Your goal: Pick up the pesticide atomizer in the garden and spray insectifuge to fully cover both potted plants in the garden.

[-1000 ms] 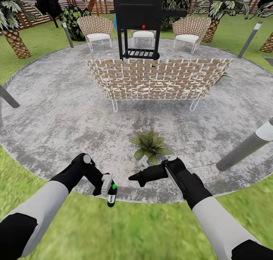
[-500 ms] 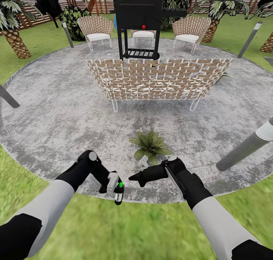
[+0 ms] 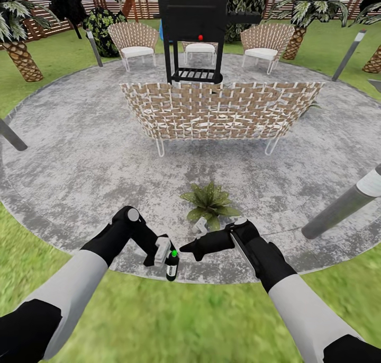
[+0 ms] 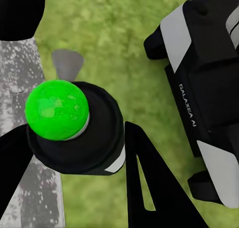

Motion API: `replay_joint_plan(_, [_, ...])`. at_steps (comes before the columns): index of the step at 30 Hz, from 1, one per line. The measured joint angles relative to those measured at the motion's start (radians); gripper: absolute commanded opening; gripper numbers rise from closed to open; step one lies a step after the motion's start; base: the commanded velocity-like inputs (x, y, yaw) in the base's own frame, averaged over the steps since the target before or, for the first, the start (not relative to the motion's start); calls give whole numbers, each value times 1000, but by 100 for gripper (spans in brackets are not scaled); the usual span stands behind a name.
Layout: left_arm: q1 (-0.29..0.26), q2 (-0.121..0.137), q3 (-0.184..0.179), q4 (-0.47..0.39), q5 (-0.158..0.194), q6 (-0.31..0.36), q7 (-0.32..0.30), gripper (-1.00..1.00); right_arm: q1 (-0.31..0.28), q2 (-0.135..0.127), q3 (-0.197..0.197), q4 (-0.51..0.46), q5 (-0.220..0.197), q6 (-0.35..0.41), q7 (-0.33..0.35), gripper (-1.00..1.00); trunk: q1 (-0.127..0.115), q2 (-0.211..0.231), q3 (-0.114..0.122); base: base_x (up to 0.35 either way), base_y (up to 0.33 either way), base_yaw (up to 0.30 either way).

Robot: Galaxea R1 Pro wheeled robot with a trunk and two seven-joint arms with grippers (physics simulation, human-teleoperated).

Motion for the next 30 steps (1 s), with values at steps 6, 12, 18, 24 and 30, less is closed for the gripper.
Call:
replay_joint_plan(6, [0, -11, 0, -1, 0, 1, 0, -100, 0, 0, -1, 0, 0, 0, 0, -100, 0, 0, 0, 0, 0, 0])
replay_joint_plan(12, [-2, -22, -2, -1, 2, 1, 1, -100, 0, 0, 0, 0, 0, 0, 0, -100, 0, 0, 0, 0, 0, 0])
replay_joint_plan(18, [-2, -22, -1, -1, 1, 1, 1, -100, 0, 0, -1, 0, -1, 0, 0, -100, 0, 0, 0, 0, 0, 0])
replay_joint_plan(24, [-2, -11, 2, 3, -28, 1, 0, -100, 0, 0, 0, 0, 0, 0, 0, -100, 0, 0, 0, 0, 0, 0])
replay_joint_plan(30, [-1, 72, 3, 10, -192, 42, 1, -100, 0, 0, -1, 1, -1, 0, 0, -100, 0, 0, 0, 0, 0, 0])
